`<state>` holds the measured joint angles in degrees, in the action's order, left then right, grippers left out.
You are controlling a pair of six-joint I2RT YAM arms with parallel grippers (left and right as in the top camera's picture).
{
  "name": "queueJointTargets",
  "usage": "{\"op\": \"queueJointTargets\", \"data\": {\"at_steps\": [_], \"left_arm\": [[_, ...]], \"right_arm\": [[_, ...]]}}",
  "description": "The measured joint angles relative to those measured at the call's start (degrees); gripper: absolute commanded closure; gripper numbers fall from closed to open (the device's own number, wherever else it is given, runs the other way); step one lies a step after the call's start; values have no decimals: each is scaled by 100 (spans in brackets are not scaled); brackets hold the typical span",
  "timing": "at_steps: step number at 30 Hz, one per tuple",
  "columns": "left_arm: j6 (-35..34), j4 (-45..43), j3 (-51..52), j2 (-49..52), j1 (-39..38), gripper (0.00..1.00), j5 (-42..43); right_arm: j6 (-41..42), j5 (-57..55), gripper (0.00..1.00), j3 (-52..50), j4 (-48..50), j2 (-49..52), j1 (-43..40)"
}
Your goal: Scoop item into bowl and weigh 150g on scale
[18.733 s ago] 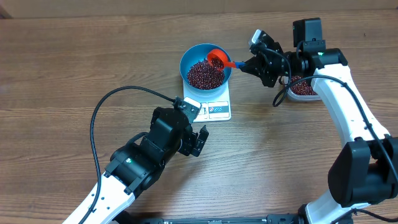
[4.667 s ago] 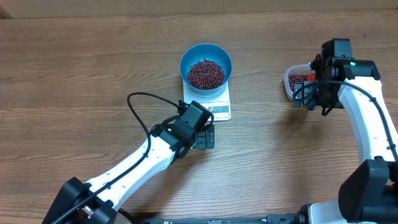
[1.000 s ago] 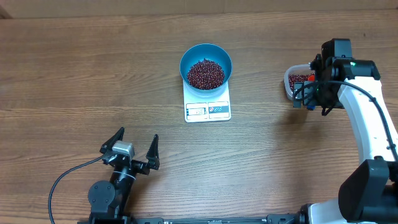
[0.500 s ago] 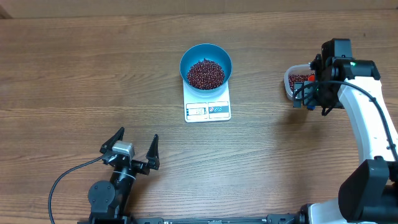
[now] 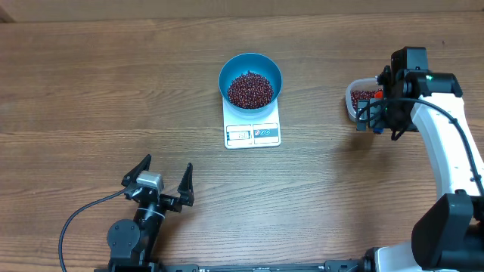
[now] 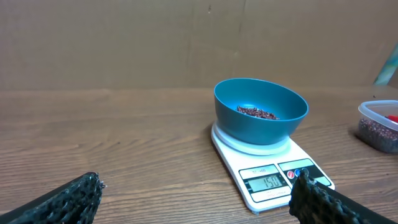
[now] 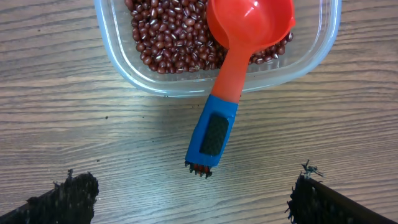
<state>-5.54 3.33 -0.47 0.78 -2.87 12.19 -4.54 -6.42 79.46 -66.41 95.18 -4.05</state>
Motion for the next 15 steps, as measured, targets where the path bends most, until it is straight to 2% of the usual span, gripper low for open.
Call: {"op": "queueJointTargets", "data": {"at_steps": [15], "left_arm": [[0,0,0,2,0,0,0]], "right_arm": [[0,0,0,-4,446,0,0]]}}
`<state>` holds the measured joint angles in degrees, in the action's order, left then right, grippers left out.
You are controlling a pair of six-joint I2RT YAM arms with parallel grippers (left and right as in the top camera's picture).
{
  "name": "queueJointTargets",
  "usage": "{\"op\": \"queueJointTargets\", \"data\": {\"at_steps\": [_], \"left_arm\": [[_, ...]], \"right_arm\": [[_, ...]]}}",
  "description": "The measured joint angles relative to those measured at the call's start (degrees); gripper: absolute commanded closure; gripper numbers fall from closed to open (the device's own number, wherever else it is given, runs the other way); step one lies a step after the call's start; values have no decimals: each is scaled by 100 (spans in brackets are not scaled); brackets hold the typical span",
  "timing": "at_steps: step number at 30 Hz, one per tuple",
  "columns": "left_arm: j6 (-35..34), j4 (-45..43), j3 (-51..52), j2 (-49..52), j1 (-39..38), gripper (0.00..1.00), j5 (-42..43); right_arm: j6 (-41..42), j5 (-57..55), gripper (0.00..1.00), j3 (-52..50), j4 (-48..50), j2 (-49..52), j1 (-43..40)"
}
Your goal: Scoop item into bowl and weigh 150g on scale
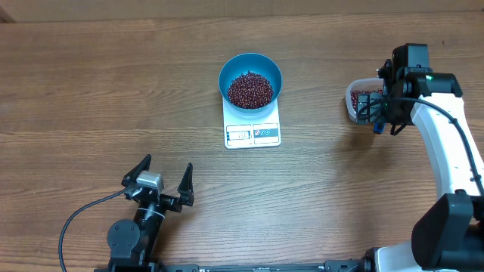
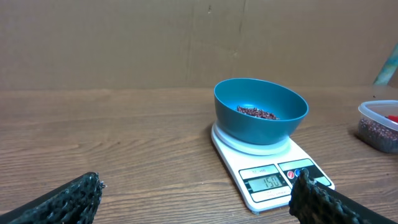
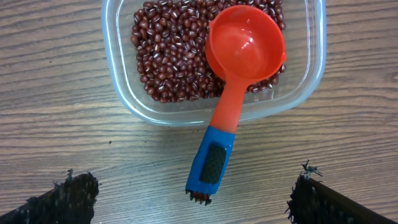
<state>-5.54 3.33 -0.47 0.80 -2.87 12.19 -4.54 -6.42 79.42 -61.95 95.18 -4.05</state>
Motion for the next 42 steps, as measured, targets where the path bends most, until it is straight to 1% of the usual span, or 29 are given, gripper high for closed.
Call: {"op": "queueJointTargets", "data": {"at_steps": [2,6,10,13,17,19,27,31,35,42], "left_arm": [[0,0,0,0,0,0,0],[0,0,0,0,0,1,0],[0,-2,0,-2,0,0,0],[0,0,0,-2,0,0,0],[0,-2,0,-2,0,0,0],[0,0,0,-2,0,0,0],[0,0,0,-2,0,0,-22],[0,-4,0,-2,0,0,-26],[0,-2,0,-2,0,0,-39],[0,-2,0,-2,0,1,-39]], "right_arm": [[0,0,0,0,48,0,0],[0,98,0,-2,514,0,0],[0,673,0,-52,1375,-11,0],[-2,1276,0,-315,2020,-164,2],[2,1856,0,-975,2865,-612,11],[7,2011,0,-1497,3403,-964,42],[4,2232,0,-3458,5471,-2341,72],[7,2264,0,-4183,6321,-2975,72],[4,2275,0,-4837,6815,-3727,72],[2,2249,0,-5569,7034,-4874,72]]}}
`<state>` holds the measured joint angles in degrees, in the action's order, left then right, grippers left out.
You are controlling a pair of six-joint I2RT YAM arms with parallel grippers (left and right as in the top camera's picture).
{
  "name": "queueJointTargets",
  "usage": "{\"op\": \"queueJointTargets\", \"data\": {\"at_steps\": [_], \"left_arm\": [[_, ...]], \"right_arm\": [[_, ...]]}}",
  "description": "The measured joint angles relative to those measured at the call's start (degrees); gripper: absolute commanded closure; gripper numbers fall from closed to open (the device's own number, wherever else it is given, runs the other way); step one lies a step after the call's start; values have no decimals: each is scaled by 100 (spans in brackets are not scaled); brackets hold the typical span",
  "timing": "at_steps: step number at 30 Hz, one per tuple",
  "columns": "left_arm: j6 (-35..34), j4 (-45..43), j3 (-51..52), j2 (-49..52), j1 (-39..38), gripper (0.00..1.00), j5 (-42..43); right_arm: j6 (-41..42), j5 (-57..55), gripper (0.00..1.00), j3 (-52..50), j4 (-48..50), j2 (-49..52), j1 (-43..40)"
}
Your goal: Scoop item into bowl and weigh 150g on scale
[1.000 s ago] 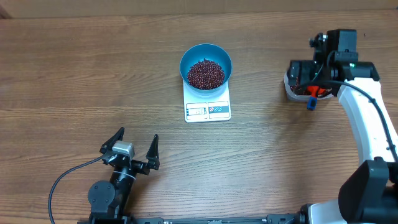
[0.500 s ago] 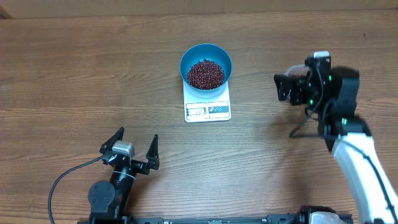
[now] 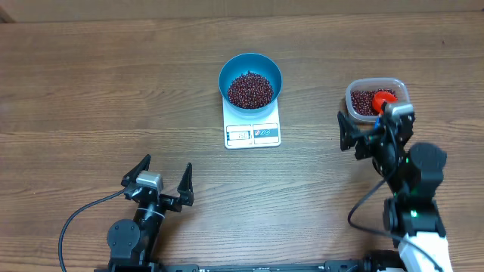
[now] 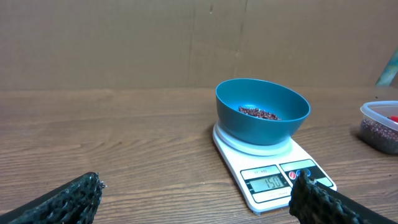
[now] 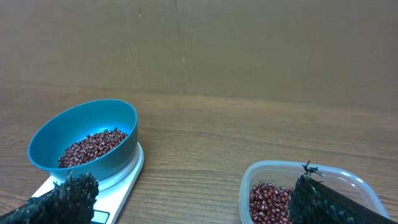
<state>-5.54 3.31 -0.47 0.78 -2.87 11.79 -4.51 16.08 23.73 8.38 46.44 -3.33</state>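
Observation:
A blue bowl (image 3: 250,80) of red beans sits on the white scale (image 3: 252,133), whose display (image 4: 271,182) reads 150. At the right stands a clear container (image 3: 376,100) of beans with the red scoop (image 3: 384,98) lying in it. My right gripper (image 3: 364,125) is open and empty just in front of that container; in its own view the bowl (image 5: 84,143) and container (image 5: 273,186) lie ahead. My left gripper (image 3: 167,168) rests open and empty near the front edge, facing the scale.
Bare wooden table (image 3: 91,83) stretches to the left and between the scale and the container. A brown wall (image 4: 124,43) backs the far edge.
My right gripper was high over the container, looking down at the scoop; now it sits low in front of the container, looking level across the table. The left arm is unchanged.
First my right gripper hung open just above the scoop, which rested in the bean container with its handle over the rim. It then stood higher above it, and now sits withdrawn toward the front. The scale read 150 throughout.

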Motion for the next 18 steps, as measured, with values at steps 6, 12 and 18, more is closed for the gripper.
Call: {"op": "queueJointTargets", "data": {"at_steps": [6,12,18], "left_arm": [[0,0,0,0,0,1,0],[2,0,0,0,0,1,0],[0,0,0,0,0,1,0]], "right_arm": [[2,-68,0,-658,317,-1025,0],[22,-109,0,-1443,1025,-1947,0],[264,-291,0,-2197,1519,-2741,0]]}}
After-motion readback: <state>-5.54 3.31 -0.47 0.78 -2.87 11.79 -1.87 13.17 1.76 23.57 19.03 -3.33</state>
